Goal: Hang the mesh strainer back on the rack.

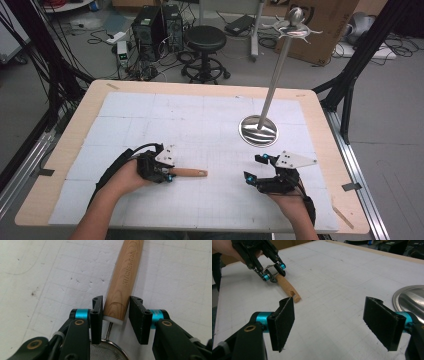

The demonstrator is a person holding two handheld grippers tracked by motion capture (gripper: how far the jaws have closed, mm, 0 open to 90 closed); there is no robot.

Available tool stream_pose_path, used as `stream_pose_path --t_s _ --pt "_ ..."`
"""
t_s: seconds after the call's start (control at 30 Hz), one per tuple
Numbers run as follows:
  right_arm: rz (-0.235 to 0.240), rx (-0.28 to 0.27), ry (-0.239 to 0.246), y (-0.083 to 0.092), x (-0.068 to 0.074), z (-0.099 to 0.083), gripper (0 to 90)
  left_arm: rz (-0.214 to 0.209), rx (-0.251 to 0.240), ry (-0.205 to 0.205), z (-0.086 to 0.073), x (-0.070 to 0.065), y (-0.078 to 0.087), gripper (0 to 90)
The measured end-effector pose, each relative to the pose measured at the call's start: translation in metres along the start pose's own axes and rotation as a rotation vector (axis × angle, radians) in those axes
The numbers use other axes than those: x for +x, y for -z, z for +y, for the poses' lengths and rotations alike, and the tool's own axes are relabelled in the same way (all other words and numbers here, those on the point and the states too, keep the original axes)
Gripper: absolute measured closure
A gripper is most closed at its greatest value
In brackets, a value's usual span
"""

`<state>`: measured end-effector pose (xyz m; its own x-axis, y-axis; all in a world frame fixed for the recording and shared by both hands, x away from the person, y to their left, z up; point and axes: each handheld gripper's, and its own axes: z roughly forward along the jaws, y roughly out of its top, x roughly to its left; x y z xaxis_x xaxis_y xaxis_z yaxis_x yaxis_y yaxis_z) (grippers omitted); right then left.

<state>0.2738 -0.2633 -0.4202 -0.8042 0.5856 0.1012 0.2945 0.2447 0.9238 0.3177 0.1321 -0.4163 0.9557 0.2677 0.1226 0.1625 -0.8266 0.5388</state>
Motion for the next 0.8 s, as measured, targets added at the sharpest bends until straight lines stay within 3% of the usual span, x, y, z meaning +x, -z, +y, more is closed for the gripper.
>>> stream_pose_path --t_s 0.13,0.2,0.33,0.37,0.67,0.8 --pt "0.002 0.001 -0.001 0.000 0.000 0.000 24.4 -0.001 -0.001 0.004 0.000 0.000 0.000 64.9" --pt "0.002 0.002 0.000 -0.001 0.000 0.000 24.4 0.010 0.023 -0.007 0.000 0.000 -0.004 61.6" --pt "0.003 0.003 -0.002 -0.001 0.001 0.000 24.4 0.037 0.012 -0.063 0.001 -0.002 -0.005 58.0" --pt "0.002 0.003 0.001 -0.001 0.000 0.000 24.4 0.038 0.017 -0.062 0.003 -0.004 -0.005 60.1" --pt "0.003 0.003 -0.002 -0.001 0.000 0.000 24.4 0.033 0.108 -0.109 0.015 -0.004 -0.007 63.7" --pt "0.003 0.003 -0.003 -0.001 -0.001 -0.001 24.4 0.026 0.136 -0.107 0.019 -0.002 -0.007 64.3"
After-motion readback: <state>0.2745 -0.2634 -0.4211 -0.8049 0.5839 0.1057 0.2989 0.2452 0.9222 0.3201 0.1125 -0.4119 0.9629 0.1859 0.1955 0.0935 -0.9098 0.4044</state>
